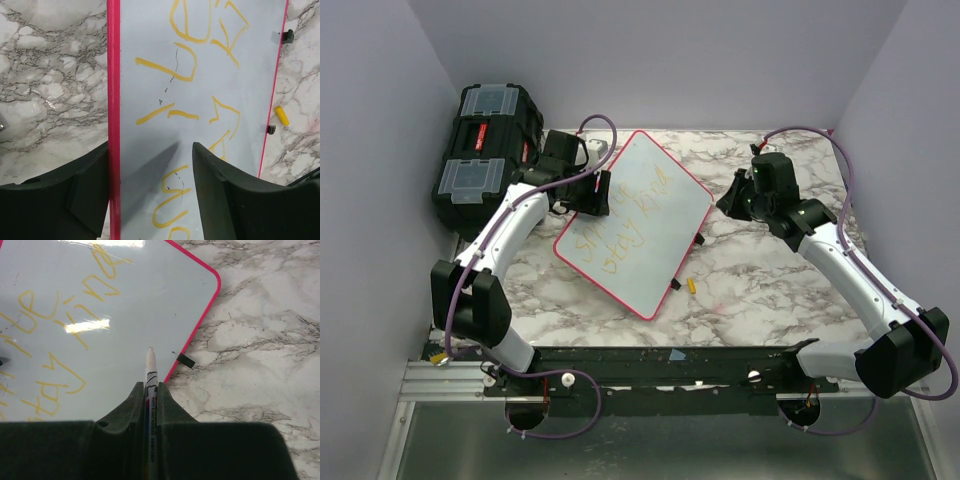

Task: Write a sentence on the whiteboard
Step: Put down the whiteboard on the whiteboard stand.

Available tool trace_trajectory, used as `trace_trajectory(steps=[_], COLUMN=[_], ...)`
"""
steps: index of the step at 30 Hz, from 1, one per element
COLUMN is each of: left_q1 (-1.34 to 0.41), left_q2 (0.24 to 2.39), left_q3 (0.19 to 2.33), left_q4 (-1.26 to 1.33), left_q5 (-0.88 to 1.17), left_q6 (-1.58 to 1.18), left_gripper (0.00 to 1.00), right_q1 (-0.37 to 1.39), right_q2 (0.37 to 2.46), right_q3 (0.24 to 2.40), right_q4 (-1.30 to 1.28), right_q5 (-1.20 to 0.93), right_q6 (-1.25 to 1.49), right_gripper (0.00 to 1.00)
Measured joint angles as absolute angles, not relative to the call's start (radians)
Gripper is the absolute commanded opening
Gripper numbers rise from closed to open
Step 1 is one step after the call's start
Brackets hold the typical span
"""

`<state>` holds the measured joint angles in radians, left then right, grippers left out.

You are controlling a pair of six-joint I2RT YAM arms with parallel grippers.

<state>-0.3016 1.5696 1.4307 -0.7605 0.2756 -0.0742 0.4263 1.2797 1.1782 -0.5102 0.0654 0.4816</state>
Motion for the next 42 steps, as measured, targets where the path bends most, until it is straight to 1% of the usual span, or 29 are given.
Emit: trace_trajectory(steps=[26,30,32,39,42], left_q1=[-0.302,-0.302,-0.302,-0.323,-0.373], left_q2=[1.581,1.582,1.582,1.552,1.511], left_q3=[1.494,1.517,1.543,1.604,1.604], left_q4=[-0.785,-0.812,-0.825,-0.871,-0.898], left_q5=[0.204,0.168,0.143,0.035,-0.004], left_q6=[-0.067,-0.067,-0.068,-0.084,-0.123], left_gripper=[0.7,0.71,0.74,0.74,0.74], right_q1=[0.426,0.426,0.426,0.426,0.426], right_q2=[1.28,1.28,1.28,1.281,1.283], right_q3=[1.175,1.175,1.175,1.18,1.206], right_q4=[-0.502,-0.502,-0.501,-0.505,-0.515], right_q5=[0.065,0.065,0.065,0.065,0.065], right_q6=[0.479,0.479,0.478,0.478,0.478], right_gripper=[0.01,0.01,0.01,0.01,0.01])
